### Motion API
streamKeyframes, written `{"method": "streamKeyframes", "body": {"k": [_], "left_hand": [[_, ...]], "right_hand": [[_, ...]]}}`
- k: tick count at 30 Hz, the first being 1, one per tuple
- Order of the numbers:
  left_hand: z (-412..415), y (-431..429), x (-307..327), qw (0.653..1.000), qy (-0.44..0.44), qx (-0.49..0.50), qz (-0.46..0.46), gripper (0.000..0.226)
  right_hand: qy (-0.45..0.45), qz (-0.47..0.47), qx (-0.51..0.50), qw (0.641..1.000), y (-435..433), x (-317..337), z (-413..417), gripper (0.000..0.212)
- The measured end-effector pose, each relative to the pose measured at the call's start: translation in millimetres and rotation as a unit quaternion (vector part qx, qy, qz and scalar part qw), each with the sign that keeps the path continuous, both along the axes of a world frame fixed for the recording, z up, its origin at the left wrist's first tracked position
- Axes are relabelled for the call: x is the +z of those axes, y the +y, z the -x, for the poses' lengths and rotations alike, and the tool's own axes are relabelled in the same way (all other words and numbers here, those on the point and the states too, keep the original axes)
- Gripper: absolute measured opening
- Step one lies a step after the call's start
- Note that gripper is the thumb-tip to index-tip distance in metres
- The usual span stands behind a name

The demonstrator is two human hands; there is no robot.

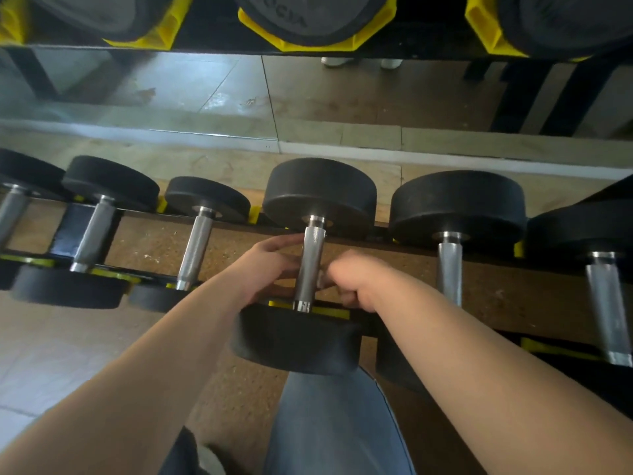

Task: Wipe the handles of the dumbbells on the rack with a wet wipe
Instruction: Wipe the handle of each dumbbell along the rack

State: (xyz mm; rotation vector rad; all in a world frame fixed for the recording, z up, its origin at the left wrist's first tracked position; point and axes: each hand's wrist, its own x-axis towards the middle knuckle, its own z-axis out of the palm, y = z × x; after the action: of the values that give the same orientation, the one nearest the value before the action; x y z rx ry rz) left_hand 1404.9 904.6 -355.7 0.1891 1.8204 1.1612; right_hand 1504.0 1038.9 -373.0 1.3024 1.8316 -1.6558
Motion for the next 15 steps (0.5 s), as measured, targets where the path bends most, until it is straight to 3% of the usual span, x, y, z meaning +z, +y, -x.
{"method": "streamKeyframes", "body": {"k": [2, 4, 6, 9, 10, 12, 15], "left_hand": [[2, 1, -4, 1.0, -0.006, 0.008, 0.009, 0.051], [4, 1, -7, 1.0, -0.016, 0.014, 0.005, 0.054], [8, 2, -10, 0.999, -0.031, 0.016, -0.001, 0.055], [8, 2, -10, 0.999, -0.048, 0.016, -0.008, 0.056], [9, 2, -12, 0.999, -0.05, 0.016, -0.011, 0.058], [9, 2, -15, 0.998, -0.051, 0.012, -0.019, 0.06], [11, 1, -17, 0.999, -0.047, 0.01, -0.026, 0.06]], "right_hand": [[0.042, 0.033, -0.133, 0.99, 3, 1, 10, 0.007], [0.075, 0.055, -0.175, 0.98, 8, 0, 16, 0.007], [0.045, 0.039, -0.112, 0.992, 7, -2, 9, 0.009], [-0.052, 0.03, 0.08, 0.995, -4, -5, -5, 0.02], [-0.056, 0.032, 0.089, 0.994, -8, -5, -6, 0.022], [-0.014, 0.071, -0.012, 0.997, -7, -5, -1, 0.024], [0.111, 0.116, -0.185, 0.97, 4, -3, 10, 0.032]]}}
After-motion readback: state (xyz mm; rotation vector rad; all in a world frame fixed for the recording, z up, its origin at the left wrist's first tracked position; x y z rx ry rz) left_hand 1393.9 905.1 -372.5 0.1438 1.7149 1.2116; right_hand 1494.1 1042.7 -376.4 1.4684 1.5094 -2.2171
